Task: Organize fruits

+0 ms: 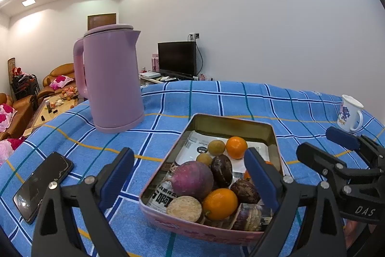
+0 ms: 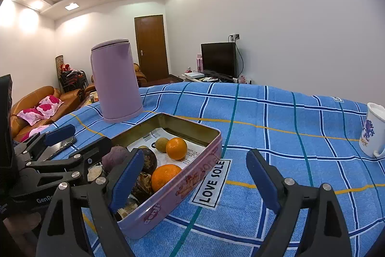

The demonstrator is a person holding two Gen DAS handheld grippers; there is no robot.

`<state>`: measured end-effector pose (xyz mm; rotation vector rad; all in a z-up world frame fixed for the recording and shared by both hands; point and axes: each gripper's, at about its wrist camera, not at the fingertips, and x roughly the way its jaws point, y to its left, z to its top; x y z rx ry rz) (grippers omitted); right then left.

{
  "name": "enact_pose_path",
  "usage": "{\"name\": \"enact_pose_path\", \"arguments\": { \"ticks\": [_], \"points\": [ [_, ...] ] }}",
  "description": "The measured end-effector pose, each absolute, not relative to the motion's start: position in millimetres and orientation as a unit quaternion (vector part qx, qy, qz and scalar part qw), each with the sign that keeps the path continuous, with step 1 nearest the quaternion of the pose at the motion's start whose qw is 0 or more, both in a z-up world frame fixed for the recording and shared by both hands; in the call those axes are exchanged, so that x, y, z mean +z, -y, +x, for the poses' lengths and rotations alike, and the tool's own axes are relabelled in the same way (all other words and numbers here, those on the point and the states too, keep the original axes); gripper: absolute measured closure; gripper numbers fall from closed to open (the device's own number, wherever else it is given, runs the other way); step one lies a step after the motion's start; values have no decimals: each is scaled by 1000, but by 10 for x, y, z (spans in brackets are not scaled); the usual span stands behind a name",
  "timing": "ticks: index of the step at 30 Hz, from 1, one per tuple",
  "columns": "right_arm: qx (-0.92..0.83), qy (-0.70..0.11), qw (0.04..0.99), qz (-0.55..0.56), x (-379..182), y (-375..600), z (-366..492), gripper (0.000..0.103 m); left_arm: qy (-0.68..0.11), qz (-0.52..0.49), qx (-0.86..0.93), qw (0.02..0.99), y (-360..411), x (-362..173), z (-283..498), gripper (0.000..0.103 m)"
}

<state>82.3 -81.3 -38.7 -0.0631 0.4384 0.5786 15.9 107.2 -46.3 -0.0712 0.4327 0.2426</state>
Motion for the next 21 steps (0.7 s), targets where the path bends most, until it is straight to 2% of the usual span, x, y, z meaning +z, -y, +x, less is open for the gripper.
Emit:
{"name": "enact_pose_path", "arguments": {
  "ticks": [13,17,21],
  "points": [
    [281,-216,934,-29,-387,825,842,14,-213,-37,121,969,-1073,-466,157,5],
    [279,-214,936,-28,-386,836,837,14,-212,-38,125,968,-1072,-468,160,0],
    [277,-213,937,-28,-390,840,832,14,-216,-40,127,967,-1083,-476,170,0]
  ]
}}
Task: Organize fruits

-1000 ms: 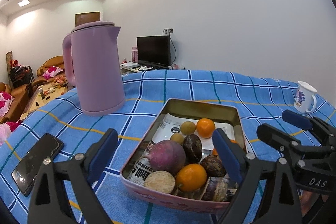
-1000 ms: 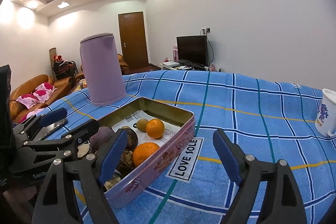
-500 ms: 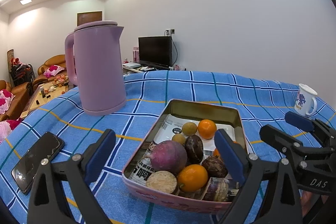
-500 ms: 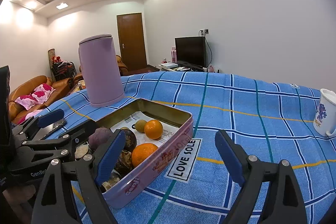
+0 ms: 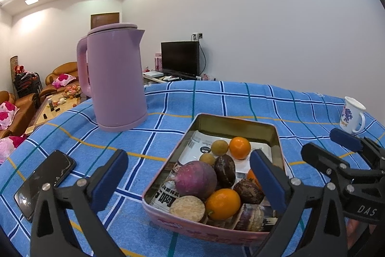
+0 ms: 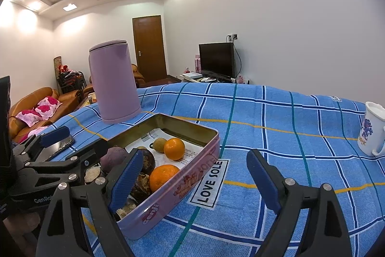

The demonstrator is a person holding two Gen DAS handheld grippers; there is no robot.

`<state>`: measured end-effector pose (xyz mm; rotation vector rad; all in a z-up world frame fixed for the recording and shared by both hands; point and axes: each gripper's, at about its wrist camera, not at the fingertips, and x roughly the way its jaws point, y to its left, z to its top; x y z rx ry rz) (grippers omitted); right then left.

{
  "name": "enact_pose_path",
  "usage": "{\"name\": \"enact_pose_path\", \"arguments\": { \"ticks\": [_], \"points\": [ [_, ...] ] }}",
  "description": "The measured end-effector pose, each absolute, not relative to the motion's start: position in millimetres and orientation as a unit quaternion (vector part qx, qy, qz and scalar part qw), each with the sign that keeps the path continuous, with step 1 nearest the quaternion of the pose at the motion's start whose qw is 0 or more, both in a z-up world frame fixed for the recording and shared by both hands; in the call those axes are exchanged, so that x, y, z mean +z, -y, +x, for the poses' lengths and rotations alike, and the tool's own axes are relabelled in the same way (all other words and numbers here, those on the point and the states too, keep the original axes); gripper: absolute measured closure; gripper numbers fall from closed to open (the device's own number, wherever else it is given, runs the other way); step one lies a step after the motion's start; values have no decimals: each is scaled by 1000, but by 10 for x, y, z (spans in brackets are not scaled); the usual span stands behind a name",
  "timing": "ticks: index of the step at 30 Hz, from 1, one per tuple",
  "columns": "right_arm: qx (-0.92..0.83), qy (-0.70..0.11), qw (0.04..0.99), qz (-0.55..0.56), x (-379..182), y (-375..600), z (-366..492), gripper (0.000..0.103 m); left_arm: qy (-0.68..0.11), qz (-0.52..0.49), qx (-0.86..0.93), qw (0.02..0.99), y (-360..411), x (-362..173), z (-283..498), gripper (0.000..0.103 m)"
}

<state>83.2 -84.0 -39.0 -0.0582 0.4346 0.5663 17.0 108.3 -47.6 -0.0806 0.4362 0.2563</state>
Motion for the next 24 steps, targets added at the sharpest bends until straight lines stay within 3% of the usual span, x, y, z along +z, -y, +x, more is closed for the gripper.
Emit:
{"name": "enact_pose_path", "arguments": {
  "ticks": [24],
  "points": [
    [273,-212,938,-29,-378,846,818,14,-225,-35,132,965,-1085,-487,193,0]
  ]
}}
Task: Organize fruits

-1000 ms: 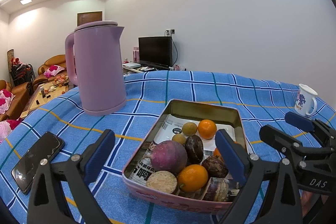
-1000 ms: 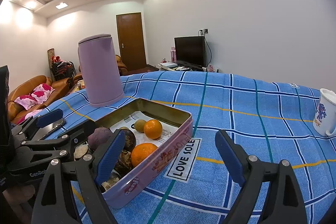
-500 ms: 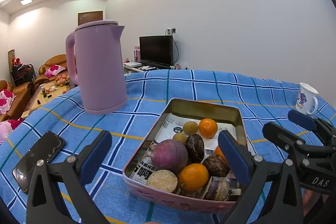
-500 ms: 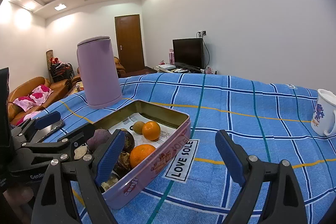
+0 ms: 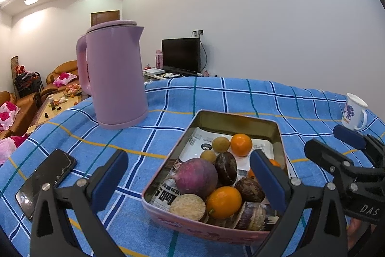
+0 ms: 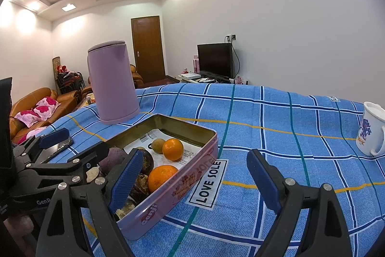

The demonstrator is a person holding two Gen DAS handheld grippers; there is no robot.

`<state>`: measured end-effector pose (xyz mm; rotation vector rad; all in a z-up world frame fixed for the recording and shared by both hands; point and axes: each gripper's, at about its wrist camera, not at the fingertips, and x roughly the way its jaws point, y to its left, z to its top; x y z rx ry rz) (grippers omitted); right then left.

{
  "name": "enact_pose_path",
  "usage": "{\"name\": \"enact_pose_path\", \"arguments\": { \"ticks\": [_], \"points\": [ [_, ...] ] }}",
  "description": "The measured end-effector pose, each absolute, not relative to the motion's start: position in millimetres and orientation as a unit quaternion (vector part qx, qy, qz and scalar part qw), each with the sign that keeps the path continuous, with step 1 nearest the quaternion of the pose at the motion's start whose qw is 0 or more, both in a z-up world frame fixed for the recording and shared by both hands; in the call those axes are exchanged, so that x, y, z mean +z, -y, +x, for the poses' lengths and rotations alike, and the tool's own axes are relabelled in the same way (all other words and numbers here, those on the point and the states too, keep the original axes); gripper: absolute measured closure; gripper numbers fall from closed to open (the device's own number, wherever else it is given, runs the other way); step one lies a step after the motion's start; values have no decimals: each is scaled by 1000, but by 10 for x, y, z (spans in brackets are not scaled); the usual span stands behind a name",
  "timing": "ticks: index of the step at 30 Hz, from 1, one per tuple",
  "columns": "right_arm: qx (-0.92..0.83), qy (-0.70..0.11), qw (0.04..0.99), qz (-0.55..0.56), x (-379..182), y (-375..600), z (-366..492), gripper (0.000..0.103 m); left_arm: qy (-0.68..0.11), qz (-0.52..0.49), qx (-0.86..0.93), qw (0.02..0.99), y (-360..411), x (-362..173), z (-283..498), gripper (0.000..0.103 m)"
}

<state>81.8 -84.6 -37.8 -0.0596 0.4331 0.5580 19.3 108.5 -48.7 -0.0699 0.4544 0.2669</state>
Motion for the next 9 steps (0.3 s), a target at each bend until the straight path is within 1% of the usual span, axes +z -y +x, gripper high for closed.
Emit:
{"name": "enact_pose_path", "arguments": {
  "ticks": [9],
  "points": [
    [273,-213,938,-24,-375,879,813,14,-224,-31,129,965,-1067,-494,196,0]
  ]
}}
